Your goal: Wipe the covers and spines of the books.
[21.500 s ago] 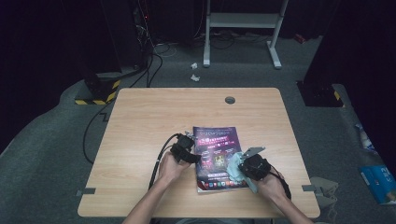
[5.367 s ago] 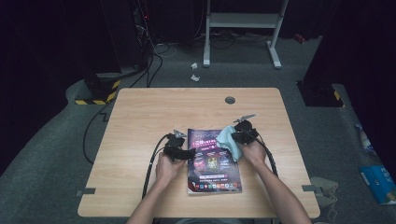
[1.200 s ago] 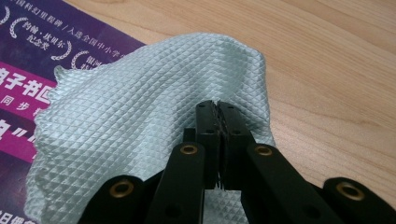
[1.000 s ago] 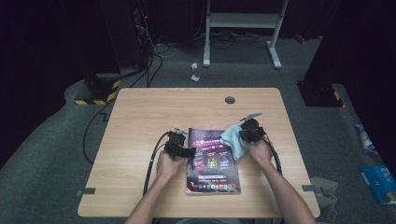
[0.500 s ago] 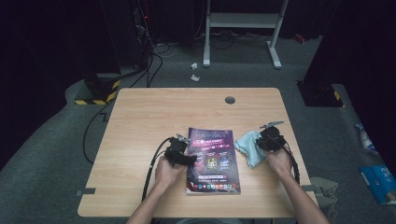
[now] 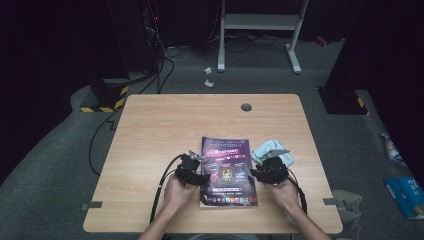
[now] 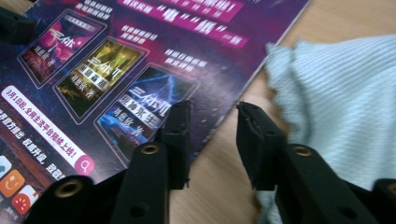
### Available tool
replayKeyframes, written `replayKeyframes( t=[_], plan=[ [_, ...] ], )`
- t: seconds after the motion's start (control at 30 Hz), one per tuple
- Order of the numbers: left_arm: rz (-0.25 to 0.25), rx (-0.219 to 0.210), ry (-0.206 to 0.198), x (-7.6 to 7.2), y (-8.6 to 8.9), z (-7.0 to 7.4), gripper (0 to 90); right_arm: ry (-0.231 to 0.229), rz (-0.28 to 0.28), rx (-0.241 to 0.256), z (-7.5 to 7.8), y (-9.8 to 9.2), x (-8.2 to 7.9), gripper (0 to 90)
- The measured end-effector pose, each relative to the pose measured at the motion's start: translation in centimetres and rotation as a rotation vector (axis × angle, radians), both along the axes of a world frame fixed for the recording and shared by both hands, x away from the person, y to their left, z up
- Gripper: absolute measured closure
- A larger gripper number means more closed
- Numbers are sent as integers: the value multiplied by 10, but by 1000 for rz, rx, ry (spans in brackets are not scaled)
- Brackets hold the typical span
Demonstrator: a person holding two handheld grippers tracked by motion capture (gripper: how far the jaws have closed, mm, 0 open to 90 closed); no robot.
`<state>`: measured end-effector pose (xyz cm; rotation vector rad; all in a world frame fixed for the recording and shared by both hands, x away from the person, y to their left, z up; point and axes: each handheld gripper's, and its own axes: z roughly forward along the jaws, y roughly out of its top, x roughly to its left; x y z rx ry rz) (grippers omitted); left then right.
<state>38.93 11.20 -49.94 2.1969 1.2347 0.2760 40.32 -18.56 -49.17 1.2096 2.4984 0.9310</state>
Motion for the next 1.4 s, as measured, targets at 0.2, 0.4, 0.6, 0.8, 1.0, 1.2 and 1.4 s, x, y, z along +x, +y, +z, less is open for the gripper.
replayKeyframes(
  t=[0.2, 0.4, 0.6, 0.8, 1.0, 1.2, 1.4],
  plan=[
    [2, -8, 5, 5, 1, -4, 383, 45, -10, 5, -10, 9, 1, 598],
    [11, -11, -1, 18, 5, -6, 378, 34, -16, -7, -11, 20, 3, 586],
    [49, -3, 5, 34, 20, -5, 374, 12, -17, -10, -12, 37, 7, 581],
    [105, -6, 3, 51, 34, -5, 360, 2, -2, 16, -15, 52, 17, 577],
    [95, -15, 1, 56, 27, -6, 334, 0, 5, 19, -15, 57, 22, 576],
    [103, 11, 5, 59, 21, -4, 332, 4, 11, 15, -15, 57, 23, 574],
    [87, 82, -21, 57, 16, 2, 368, 11, 12, 20, -15, 56, 24, 572]
  ],
)
